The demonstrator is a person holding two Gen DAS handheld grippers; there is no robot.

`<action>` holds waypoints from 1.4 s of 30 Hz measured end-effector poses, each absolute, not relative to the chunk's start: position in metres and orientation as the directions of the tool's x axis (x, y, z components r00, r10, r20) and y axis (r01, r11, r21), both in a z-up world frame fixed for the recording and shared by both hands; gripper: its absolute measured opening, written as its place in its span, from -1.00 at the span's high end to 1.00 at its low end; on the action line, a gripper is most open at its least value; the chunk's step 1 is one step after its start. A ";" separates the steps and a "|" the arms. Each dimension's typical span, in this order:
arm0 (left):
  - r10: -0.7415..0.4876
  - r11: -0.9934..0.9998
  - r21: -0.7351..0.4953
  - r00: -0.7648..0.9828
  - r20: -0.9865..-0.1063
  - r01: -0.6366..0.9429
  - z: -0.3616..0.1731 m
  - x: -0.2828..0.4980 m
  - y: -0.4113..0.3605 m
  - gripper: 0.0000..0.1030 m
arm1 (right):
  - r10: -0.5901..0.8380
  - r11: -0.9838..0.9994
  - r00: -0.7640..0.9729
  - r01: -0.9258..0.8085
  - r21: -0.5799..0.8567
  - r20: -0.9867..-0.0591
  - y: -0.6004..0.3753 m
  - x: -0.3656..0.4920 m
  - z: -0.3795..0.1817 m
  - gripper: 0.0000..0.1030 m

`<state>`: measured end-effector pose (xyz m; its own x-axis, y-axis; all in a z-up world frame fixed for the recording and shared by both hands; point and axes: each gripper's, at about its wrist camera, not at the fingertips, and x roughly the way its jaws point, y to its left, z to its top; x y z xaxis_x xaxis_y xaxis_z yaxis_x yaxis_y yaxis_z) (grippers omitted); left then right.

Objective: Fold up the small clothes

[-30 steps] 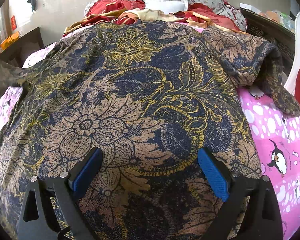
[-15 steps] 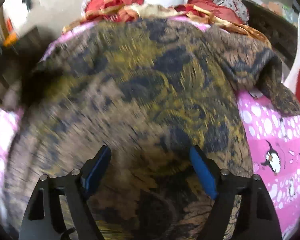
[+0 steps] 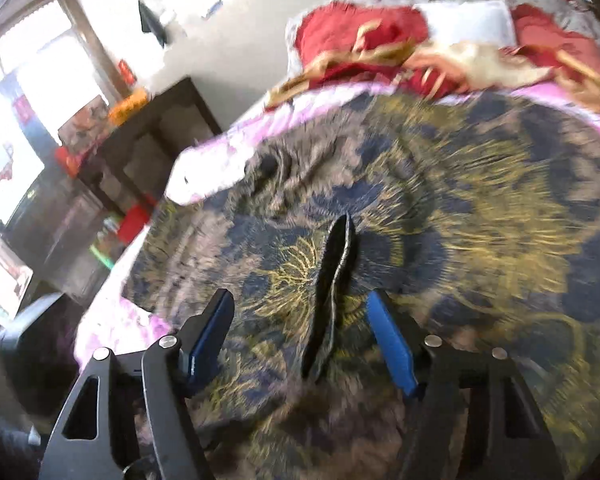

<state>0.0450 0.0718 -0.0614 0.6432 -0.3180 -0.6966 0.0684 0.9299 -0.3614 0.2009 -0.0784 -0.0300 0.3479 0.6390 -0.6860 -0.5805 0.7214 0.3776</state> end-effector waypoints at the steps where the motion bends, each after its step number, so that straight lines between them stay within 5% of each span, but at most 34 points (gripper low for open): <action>1: -0.312 0.929 -0.366 0.650 -0.693 0.057 -0.061 0.045 0.073 -0.24 | 0.627 0.725 0.331 -0.580 0.373 -0.705 -0.073 0.206 -0.039 0.01; 12: -0.296 0.933 -0.357 0.654 -0.696 0.042 -0.064 0.049 0.070 -0.35 | 0.639 0.730 0.319 -0.540 0.420 -0.700 -0.062 0.223 -0.054 1.00; 22: -0.284 0.939 -0.341 0.654 -0.701 0.042 -0.064 0.048 0.069 -0.35 | 0.734 0.674 0.488 -0.607 0.420 -0.473 -0.135 0.200 0.070 1.00; 30: -0.268 0.946 -0.322 0.653 -0.708 0.039 -0.064 0.049 0.065 -0.35 | 0.406 0.911 0.606 -0.327 0.252 -0.684 -0.249 0.229 0.019 1.00; 42: -0.182 0.957 -0.289 0.706 -0.685 -0.034 -0.034 0.037 0.077 -0.36 | 0.310 0.943 0.567 -0.288 0.168 -0.763 -0.274 0.244 -0.011 1.00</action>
